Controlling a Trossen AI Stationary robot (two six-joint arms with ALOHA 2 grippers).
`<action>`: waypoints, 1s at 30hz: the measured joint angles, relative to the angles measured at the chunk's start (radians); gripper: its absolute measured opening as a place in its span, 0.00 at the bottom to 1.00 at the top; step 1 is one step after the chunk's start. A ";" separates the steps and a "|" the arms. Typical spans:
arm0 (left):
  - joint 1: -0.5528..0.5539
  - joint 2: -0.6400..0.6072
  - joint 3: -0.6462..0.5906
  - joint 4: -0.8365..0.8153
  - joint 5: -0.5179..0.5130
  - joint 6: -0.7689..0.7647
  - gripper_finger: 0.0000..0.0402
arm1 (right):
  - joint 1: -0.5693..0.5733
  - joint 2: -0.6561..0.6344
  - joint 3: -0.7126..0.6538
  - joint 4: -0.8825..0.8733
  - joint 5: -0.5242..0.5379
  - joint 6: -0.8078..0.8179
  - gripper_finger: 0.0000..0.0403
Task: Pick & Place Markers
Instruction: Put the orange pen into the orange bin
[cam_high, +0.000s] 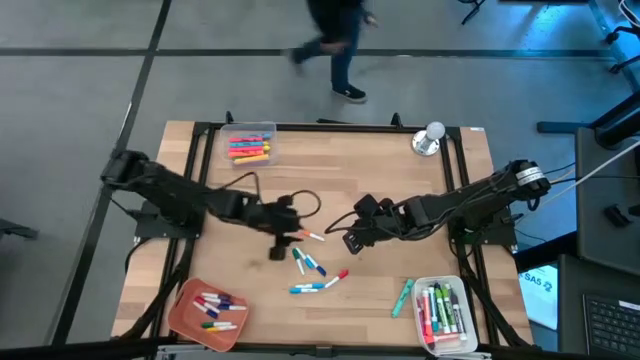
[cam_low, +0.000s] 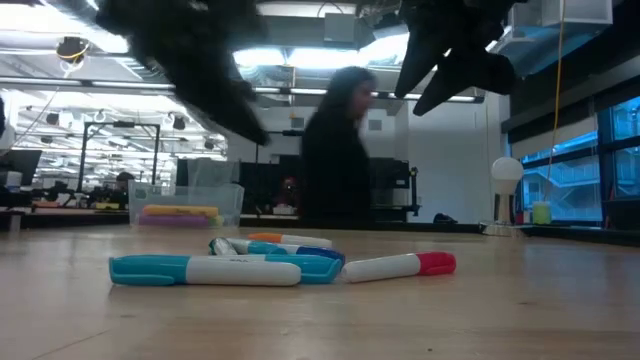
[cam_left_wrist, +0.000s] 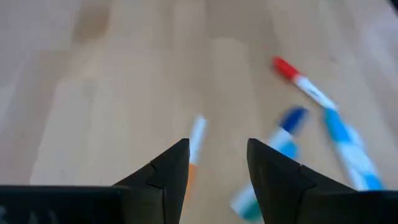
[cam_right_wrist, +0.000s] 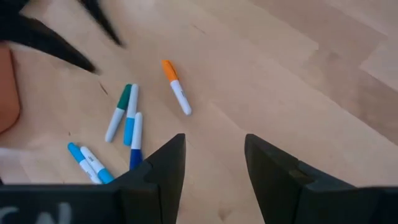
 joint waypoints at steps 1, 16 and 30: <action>0.020 0.034 0.000 0.049 0.000 0.007 0.39 | 0.005 0.000 0.007 0.002 0.003 0.001 0.41; 0.087 0.337 0.001 0.162 0.100 0.182 0.38 | 0.105 0.000 0.023 -0.081 0.055 0.156 0.41; 0.089 0.246 -0.008 0.035 0.064 0.052 0.08 | 0.065 0.000 0.023 -0.127 0.055 0.118 0.41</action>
